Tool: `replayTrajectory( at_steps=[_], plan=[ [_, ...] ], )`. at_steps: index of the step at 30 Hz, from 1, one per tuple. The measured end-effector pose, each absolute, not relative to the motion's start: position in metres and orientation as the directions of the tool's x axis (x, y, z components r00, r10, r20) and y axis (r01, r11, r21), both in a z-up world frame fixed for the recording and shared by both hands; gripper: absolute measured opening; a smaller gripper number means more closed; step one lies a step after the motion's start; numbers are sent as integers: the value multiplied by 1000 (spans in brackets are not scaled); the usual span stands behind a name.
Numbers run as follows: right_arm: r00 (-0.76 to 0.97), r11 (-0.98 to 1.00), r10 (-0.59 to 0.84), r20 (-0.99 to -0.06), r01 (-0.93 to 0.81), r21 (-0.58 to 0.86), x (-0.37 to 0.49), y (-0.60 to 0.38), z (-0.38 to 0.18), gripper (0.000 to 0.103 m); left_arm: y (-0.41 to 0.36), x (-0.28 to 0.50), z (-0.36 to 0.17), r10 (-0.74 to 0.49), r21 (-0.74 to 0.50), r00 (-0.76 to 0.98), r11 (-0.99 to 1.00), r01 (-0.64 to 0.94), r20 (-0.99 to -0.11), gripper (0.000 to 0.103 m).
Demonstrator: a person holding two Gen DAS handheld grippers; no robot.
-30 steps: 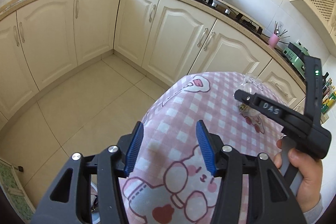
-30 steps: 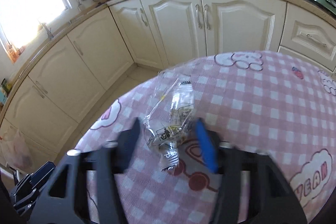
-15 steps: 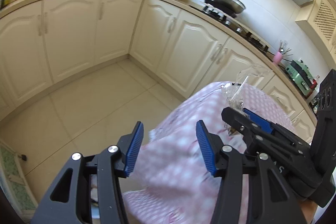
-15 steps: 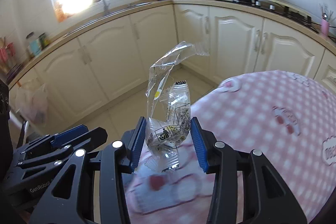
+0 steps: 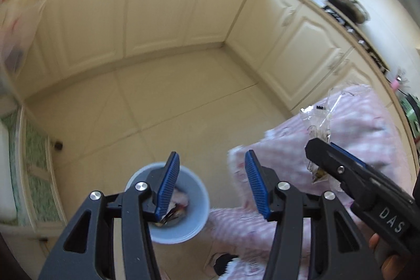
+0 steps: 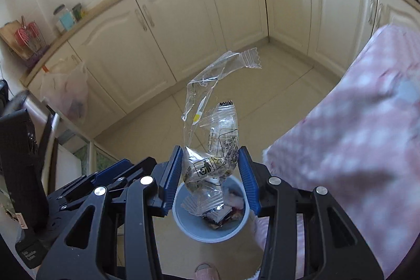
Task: Collect trash
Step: 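Carry the clear packet over the blue bin with the right tool, then open the right tool to drop the clear packet into the bin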
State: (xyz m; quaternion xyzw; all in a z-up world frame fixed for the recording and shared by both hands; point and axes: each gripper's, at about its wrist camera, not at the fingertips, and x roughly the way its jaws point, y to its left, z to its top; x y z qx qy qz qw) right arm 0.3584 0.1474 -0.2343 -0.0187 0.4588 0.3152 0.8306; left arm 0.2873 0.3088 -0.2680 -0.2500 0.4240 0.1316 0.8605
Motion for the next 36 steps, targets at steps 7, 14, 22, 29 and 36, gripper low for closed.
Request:
replayTrajectory(
  at_steps=[7,14,22,29,36],
  plan=[
    [245,807,445,-861,-526,268,356,192,-340,41,354,265,-386,-22,-343,484,733,-587,-875,51],
    [150,815,372,-916,-525,245,353,224,-435,41,374,255,-487,-31,-364,438,611,-703,-898,51],
    [55,827,290,-955,-517,221,349,235,-516,41,392,233,-577,42,-226,290,523,-822,-956,51],
    [17,829,263,-965,-515,217,343,237,-547,41,395,221,-627,-25,-179,190,475,-862,-981,39],
    [5,828,255,-967,-518,215,340,242,-557,41,385,221,-641,-70,-172,158,485,-857,-985,13]
  ],
)
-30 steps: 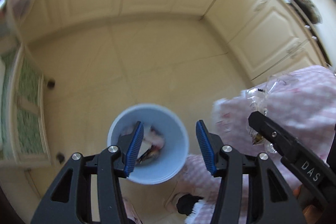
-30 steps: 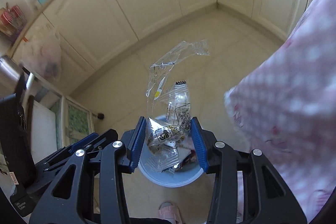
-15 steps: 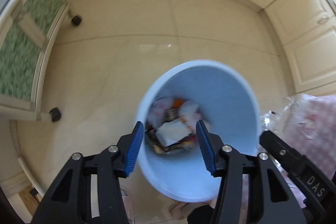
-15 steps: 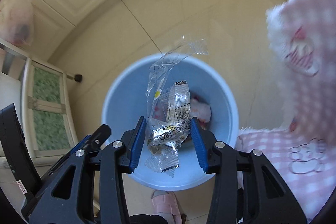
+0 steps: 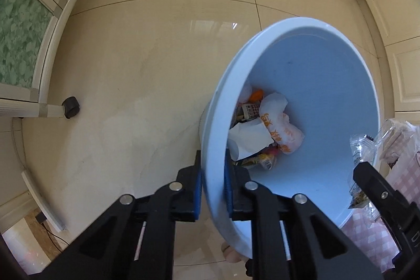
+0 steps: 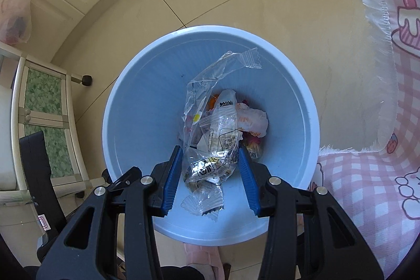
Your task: Collect trash
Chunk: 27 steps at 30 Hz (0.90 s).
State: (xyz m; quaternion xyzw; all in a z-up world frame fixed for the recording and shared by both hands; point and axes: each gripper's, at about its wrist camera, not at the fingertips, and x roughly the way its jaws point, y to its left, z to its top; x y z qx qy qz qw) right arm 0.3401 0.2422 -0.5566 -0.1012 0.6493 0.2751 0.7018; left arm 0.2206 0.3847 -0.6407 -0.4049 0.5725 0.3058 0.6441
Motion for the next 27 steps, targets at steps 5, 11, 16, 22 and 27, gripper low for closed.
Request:
replayTrajectory(
  at_steps=[5,11,16,22,27],
  plan=[
    [2,825,252,-968,-523,214,339,241,-557,41,388,219,-642,-72,-176,161,488,-855,-984,13],
    [3,823,252,-968,-527,212,339,240,-559,41,390,218,-645,-75,-177,161,486,-856,-984,13],
    [15,814,278,-961,-534,227,339,238,-556,45,390,219,-645,-79,-179,161,484,-856,-984,13],
    [49,820,288,-956,-528,220,341,234,-547,55,391,218,-646,-99,-185,157,473,-861,-983,13],
    [63,818,284,-957,-536,208,340,231,-540,55,388,218,-640,-90,-175,151,476,-862,-984,14]
  ],
)
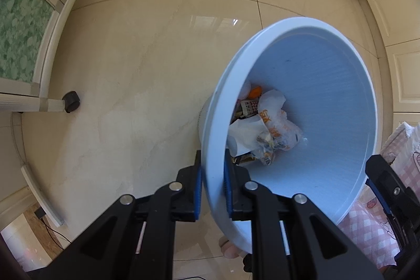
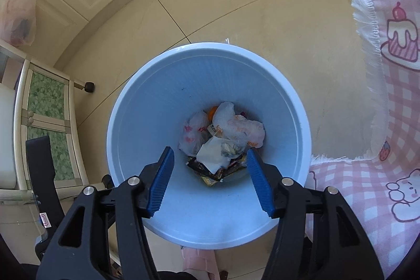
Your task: Collect trash
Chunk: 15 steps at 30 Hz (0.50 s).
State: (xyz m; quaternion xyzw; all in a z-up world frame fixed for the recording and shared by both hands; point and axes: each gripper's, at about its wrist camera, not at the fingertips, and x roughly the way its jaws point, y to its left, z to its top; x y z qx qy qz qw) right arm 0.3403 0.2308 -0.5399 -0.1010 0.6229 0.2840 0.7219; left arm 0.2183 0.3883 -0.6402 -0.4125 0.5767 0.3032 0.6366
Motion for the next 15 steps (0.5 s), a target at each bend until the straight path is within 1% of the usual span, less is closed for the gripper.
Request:
replayTrajectory(
  at_steps=[5,8,10,11,12,13,14,15],
  plan=[
    [103,813,272,-957,-557,171,336,229,-526,55,388,216,-625,-72,-175,160,474,-863,-984,14],
    [145,809,258,-955,-573,131,334,224,-509,55,384,219,-608,-56,-170,164,493,-853,-985,17],
    [186,807,249,-951,-582,98,331,221,-495,55,381,223,-591,-37,-165,171,523,-836,-985,22],
    [209,805,246,-947,-588,79,330,219,-486,55,379,226,-581,-24,-163,178,541,-825,-984,27],
    [232,801,247,-941,-595,63,328,217,-476,55,376,228,-570,-11,-164,191,557,-814,-982,34],
    [263,797,248,-932,-602,42,325,214,-463,56,372,230,-553,12,-165,211,576,-800,-978,38],
    [297,793,251,-921,-609,20,322,211,-448,56,369,232,-537,32,-166,228,591,-790,-973,48],
    [323,791,252,-912,-612,1,318,209,-434,58,365,232,-520,52,-172,254,606,-777,-966,55]
  ],
)
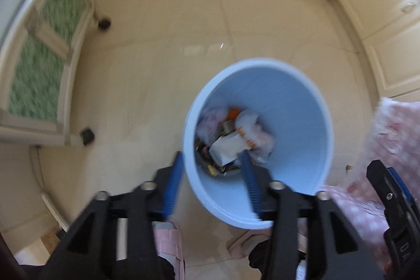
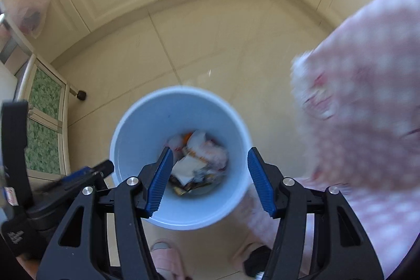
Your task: Collect trash
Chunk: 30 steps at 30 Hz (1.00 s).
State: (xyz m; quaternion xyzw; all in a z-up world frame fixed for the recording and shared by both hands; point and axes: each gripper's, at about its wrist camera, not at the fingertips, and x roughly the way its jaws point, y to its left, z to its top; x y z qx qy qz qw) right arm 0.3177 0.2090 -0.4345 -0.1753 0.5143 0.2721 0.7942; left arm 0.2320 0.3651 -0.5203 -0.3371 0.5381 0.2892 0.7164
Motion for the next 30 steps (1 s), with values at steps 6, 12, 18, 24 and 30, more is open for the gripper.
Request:
replayTrajectory(
  at_steps=[6,12,18,24,30],
  plan=[
    [473,795,309,-825,-605,-49,291,175,-342,67,330,220,-427,191,-129,351,690,-712,-917,64],
    [609,813,350,-712,-575,-93,255,128,-266,69,292,200,-337,265,-122,493,774,-622,-829,67],
    [743,849,353,-569,-510,-139,211,76,-198,72,257,178,-260,290,-134,618,827,-546,-731,71],
    [839,892,331,-432,-427,-146,177,19,-141,78,204,152,-184,297,-119,735,882,-456,-610,79],
    [887,924,293,-357,-359,-131,152,-38,-108,84,151,130,-131,300,-75,800,917,-393,-519,85]
  ],
)
